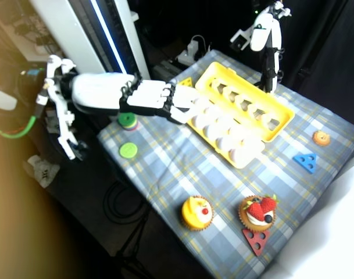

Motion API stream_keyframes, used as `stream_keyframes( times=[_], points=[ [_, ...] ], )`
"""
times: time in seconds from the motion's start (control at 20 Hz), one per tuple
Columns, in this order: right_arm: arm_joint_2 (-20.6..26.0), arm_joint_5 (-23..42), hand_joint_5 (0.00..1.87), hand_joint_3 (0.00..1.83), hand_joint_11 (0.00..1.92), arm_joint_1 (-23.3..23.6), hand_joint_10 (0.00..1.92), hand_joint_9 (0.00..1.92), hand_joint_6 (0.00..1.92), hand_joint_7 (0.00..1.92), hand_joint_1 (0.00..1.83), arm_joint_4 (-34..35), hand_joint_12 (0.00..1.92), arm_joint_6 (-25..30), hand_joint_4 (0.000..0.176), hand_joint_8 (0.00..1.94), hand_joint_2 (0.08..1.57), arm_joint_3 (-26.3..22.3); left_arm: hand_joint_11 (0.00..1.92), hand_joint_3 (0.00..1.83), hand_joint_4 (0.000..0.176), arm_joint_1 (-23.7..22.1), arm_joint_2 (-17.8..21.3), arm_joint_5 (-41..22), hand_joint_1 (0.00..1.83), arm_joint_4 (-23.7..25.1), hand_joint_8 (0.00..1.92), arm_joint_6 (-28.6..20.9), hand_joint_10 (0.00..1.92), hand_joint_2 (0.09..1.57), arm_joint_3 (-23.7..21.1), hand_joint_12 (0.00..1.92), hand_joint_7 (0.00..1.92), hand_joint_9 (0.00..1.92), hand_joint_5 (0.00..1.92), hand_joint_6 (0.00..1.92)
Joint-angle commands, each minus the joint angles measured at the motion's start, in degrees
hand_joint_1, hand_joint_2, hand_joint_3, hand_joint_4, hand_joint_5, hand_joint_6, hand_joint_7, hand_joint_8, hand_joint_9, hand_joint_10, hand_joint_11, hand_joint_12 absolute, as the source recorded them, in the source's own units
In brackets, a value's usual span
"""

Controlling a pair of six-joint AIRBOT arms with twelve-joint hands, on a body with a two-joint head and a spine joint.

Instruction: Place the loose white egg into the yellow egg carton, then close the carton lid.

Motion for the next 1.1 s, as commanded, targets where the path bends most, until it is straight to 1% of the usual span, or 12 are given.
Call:
stream_keyframes(
  times=[0.0, 0.15, 0.3, 0.35, 0.4, 0.55, 0.6, 0.75, 0.8, 0.95, 1.0, 1.05],
  points=[
    [0.2, 7.5, 0.0, 0.0, 0.0, 0.5, 0.0, 0.0, 0.0, 0.0, 0.33, 0.5, 0.68, -0.1, 0.066, 0.0, 1.35, -0.1, 0.11, 0.01, 0.082, -1.4, 0.2, -9.2, 0.0, -1.2, 0.0, -0.2, 0.0, 1.32, -0.4, 1.07, 0.0, 0.27, 0.0, 0.0],
    [0.4, 7.8, 0.0, 0.0, 0.0, 0.4, 0.0, 0.0, 0.0, 0.0, 0.34, 0.7, 0.79, -0.1, 0.051, 0.0, 1.35, -0.1, 0.15, 0.0, 0.07, -6.3, -0.3, -7.5, 0.0, 3.9, 0.0, -0.1, 0.02, 1.31, -0.6, 1.12, 0.0, 0.32, 0.0, 0.0],
    [0.6, 8.4, 0.0, 0.0, 0.0, 0.1, 0.0, 0.0, 0.0, 0.0, 0.38, 1.1, 0.68, -0.1, 0.081, 0.0, 1.34, -0.1, 0.11, 0.0, 0.087, -12.7, -4.1, -2.8, 0.0, 12.1, 0.0, -4.6, 0.0, 1.28, 2.5, 1.21, 0.0, 0.3, 0.0, 0.0],
    [0.8, 8.8, 0.0, 0.0, 0.0, -0.1, 0.0, 0.0, 0.0, 0.0, 0.38, 1.2, 0.68, -0.1, 0.102, 0.0, 1.34, -0.2, 0.09, 0.02, 0.096, -15.1, -5.9, -0.7, 0.01, 15.9, 0.0, -6.8, 0.0, 1.35, 3.8, 1.3, 0.0, 0.27, 0.0, 0.0],
    [1.1, 9.4, 0.0, 0.0, 0.0, -0.4, 0.0, 0.0, 0.0, 0.0, 0.4, 1.4, 0.68, -0.1, 0.105, 0.0, 1.33, -0.3, 0.02, 0.01, 0.11, -17.2, -7.5, 1.7, 0.04, 19.5, 0.0, -9.3, 0.0, 1.34, 5.1, 1.34, 0.0, 0.24, 0.0, 0.0],
    [2.2, 11.2, 0.0, 0.0, 0.0, -1.3, 0.0, 0.0, 0.0, 0.0, 0.4, 2.0, 0.68, -0.1, 0.106, 0.0, 1.33, -0.7, 0.0, 0.0, 0.114, -22.3, -12.1, 6.2, 0.05, 30.5, 0.0, -17.0, 0.0, 1.34, 8.5, 1.35, 0.0, 0.24, 0.0, 0.0],
    [2.4, 11.8, 0.0, 0.0, 0.0, -1.4, 0.0, 0.0, 0.0, 0.0, 0.44, 2.2, 0.82, -0.1, 0.097, 0.0, 1.31, -0.8, 0.0, 0.02, 0.101, -24.3, -13.8, 8.0, 0.13, 35.8, 0.0, -19.7, 0.01, 1.4, 9.5, 1.42, 0.0, 0.27, 0.0, 0.0],
    [2.7, 12.4, 0.0, 0.0, 0.0, -1.6, 0.0, 0.0, 0.0, 0.0, 0.47, 2.2, 0.69, -0.1, 0.083, 0.0, 1.31, -1.0, 0.0, 0.01, 0.051, -27.1, -16.3, 10.1, 0.14, 44.3, 0.0, -25.2, 0.02, 1.43, 11.1, 1.58, 0.0, 0.27, 0.0, 0.0],
    [2.9, 12.5, 0.0, 0.0, 0.0, -1.7, 0.0, 0.0, 0.0, 0.0, 0.47, 2.2, 0.68, -0.1, 0.079, 0.0, 1.31, -1.1, 0.0, 0.01, 0.016, -28.5, -17.6, 10.8, 0.11, 49.0, 0.0, -28.7, 0.01, 1.43, 12.2, 1.57, 0.0, 0.25, 0.0, 0.0],
    [3.0, 12.5, 0.0, 0.0, 0.0, -1.7, 0.0, 0.01, 0.0, 0.0, 0.51, 2.2, 0.74, -0.1, 0.08, 0.0, 1.31, -1.1, 0.0, 0.01, 0.0, -31.8, -20.2, 11.2, 0.16, 59.4, 0.0, -35.6, 0.0, 1.45, 13.6, 1.55, 0.0, 0.23, 0.0, 0.0],
    [3.0, 12.5, 0.0, 0.0, 0.0, -1.7, 0.01, 0.02, 0.0, 0.0, 0.51, 2.2, 0.74, -0.1, 0.074, 0.0, 1.32, -1.1, 0.0, 0.01, 0.049, -32.3, -19.7, 10.7, 0.16, 59.5, 0.0, -35.6, 0.0, 1.45, 13.1, 1.62, 0.0, 0.22, 0.0, 0.0],
    [3.1, 12.5, 0.0, 0.0, 0.0, -1.7, 0.0, 0.01, 0.0, 0.0, 0.52, 2.2, 0.74, -0.1, 0.067, 0.0, 1.32, -1.2, 0.0, 0.01, 0.07, -32.7, -19.1, 10.2, 0.17, 59.0, 0.0, -35.0, 0.0, 1.46, 12.7, 1.62, 0.0, 0.19, 0.0, 0.0]
  ],
)
